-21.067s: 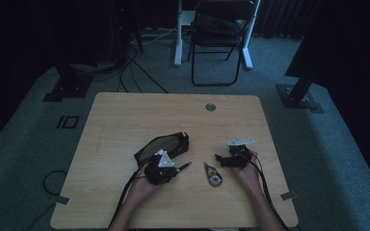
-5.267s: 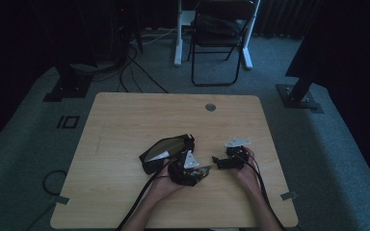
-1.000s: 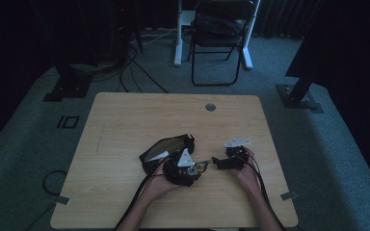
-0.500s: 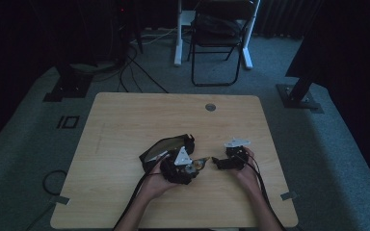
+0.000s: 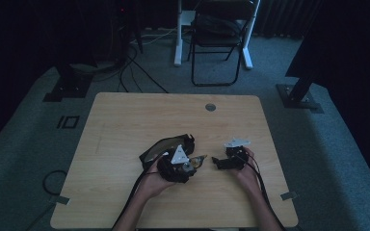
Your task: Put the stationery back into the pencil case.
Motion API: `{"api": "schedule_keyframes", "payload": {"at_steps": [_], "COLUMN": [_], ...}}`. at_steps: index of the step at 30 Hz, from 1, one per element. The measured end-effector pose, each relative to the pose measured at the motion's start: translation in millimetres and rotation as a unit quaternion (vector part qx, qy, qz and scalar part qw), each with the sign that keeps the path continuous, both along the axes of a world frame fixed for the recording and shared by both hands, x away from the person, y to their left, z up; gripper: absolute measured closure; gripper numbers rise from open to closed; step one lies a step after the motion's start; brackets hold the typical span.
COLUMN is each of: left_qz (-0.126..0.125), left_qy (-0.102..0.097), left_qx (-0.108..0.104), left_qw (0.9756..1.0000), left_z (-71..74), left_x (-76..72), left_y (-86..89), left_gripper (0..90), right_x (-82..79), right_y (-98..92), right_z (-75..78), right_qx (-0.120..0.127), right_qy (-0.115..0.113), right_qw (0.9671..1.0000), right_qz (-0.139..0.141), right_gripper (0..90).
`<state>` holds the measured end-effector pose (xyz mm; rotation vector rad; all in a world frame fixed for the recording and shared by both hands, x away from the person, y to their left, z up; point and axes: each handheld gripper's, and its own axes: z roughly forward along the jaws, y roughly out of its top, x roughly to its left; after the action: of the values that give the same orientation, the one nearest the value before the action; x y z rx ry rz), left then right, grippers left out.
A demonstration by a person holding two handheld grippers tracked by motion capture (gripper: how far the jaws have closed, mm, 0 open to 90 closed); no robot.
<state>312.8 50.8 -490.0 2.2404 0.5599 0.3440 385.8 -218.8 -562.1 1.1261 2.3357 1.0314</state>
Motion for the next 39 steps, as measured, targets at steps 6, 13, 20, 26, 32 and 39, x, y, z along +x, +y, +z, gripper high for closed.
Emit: {"api": "schedule_keyframes", "payload": {"at_steps": [6,13,20,26,32,39], "left_qz": [0.001,0.004,0.005,0.007,0.01,0.013], "left_qy": [-0.001,-0.002,-0.003,-0.005,-0.009,-0.011], "left_qx": [-0.002,-0.006,-0.01,-0.012,-0.013,-0.015], "left_qw": [1.0,1.0,0.9999,0.9999,0.9998,0.9997], "left_z": [2.0,4.6,6.8,9.5,13.5,16.3], "left_x": [-0.2,-0.2,0.1,0.2,0.7,1.5], "left_y": [2.3,5.3,8.4,10.9,14.0,17.0], "left_gripper": [41.8,41.8,41.8,41.7,41.7,41.8], "right_x": [0.0,0.0,0.0,0.0,0.0,0.0], "right_y": [0.0,0.0,0.0,0.0,0.0,0.0], "right_z": [0.0,0.0,0.0,0.0,0.0,0.0], "right_qx": [0.0,0.0,0.0,0.0,0.0,0.0], "right_qy": [0.0,0.0,0.0,0.0,0.0,0.0], "right_qw": [1.0,1.0,1.0,1.0,1.0,1.0], "right_qz": [0.0,0.001,0.001,0.001,0.0,0.001], "right_gripper": [14.4,14.3,14.3,14.3,14.3,14.3]}}
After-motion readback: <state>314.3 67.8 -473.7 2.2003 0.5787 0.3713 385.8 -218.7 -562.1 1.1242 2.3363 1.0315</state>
